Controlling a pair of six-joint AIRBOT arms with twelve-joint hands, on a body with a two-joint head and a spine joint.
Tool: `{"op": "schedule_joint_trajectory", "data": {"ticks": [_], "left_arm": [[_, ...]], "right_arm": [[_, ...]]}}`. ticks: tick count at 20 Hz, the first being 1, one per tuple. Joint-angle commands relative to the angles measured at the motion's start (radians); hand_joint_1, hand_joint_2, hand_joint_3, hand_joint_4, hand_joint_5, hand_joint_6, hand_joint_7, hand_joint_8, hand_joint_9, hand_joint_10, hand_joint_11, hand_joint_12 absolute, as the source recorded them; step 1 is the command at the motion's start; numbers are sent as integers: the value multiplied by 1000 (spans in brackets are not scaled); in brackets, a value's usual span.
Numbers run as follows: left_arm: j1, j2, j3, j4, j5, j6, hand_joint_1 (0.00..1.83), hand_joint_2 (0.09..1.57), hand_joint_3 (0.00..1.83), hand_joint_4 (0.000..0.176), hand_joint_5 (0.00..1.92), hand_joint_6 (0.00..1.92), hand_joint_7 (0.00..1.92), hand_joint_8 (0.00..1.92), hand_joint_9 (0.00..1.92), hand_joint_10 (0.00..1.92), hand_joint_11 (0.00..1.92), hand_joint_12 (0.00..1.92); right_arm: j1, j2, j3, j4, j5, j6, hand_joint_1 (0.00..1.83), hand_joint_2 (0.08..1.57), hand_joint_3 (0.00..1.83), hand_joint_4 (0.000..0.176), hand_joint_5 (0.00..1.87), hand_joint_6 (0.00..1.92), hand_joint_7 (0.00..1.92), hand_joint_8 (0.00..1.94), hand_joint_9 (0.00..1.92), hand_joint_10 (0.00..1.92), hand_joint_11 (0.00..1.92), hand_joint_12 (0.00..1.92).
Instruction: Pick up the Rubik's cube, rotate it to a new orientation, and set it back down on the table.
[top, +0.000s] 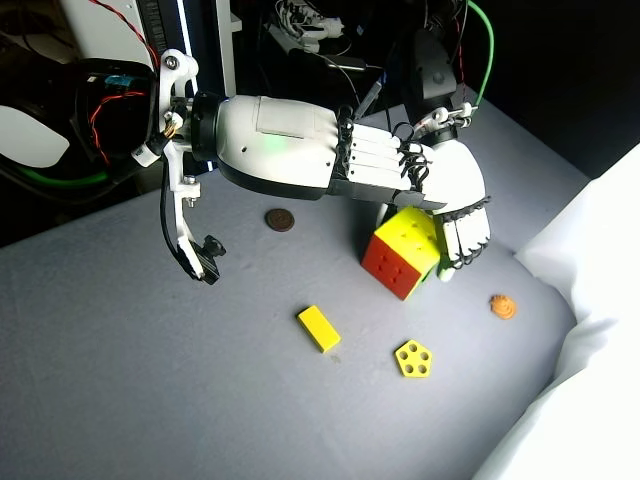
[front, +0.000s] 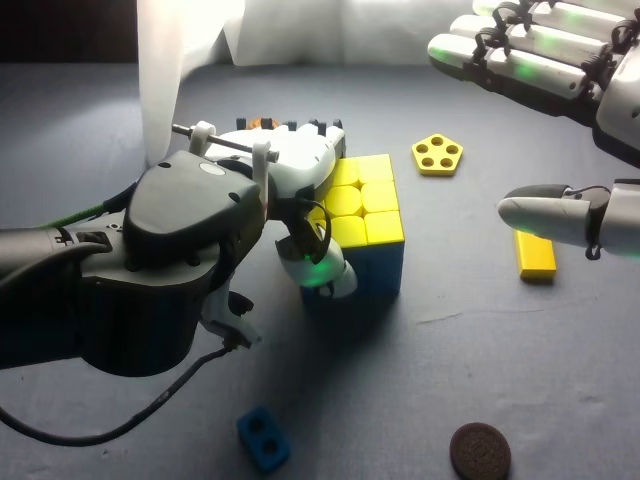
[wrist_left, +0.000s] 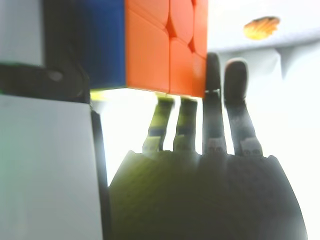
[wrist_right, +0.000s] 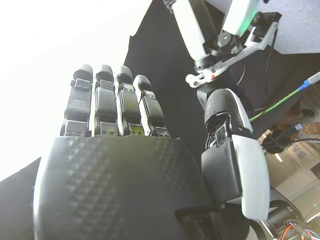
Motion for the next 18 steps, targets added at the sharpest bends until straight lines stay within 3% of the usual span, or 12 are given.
{"op": "schedule_joint_trajectory", "data": {"ticks": [1,7,10,11,13,18], "left_arm": [[-2,0,-3,46,-14,7,1096,1200,28,0,45,1727,67,1839,138,1916,154,1921],[-48,10,-19,14,-14,38,1130,1157,0,0,28,1736,36,1881,130,1921,166,1921],[-108,29,-45,-90,-3,162,1085,1191,13,0,22,1727,11,1857,94,1921,117,1921],[-122,35,-52,-113,3,188,1148,1165,0,0,41,1728,47,1851,125,1921,136,1921],[-163,52,-79,-176,8,256,1030,1206,18,0,0,1778,2,1833,63,1921,97,1921],[-241,83,-135,-302,6,369,1095,1189,6,0,24,1819,57,1864,125,1921,155,1921]], "right_arm": [[1,3,-2,7,129,-5,74,1289,4,0,0,0,56,0,43,2,0,0],[-17,16,-4,7,141,-5,90,1279,0,0,3,1,90,15,84,21,16,8],[-28,42,-22,7,141,-4,84,1284,0,0,0,0,77,7,65,11,0,0],[-32,50,-29,7,141,-4,94,1282,0,0,0,0,88,10,78,16,3,1],[-44,67,-43,8,141,-4,98,1282,0,0,6,2,113,14,112,26,15,10],[-48,89,-60,7,122,4,92,1272,0,0,24,9,125,9,125,26,23,27]]}}
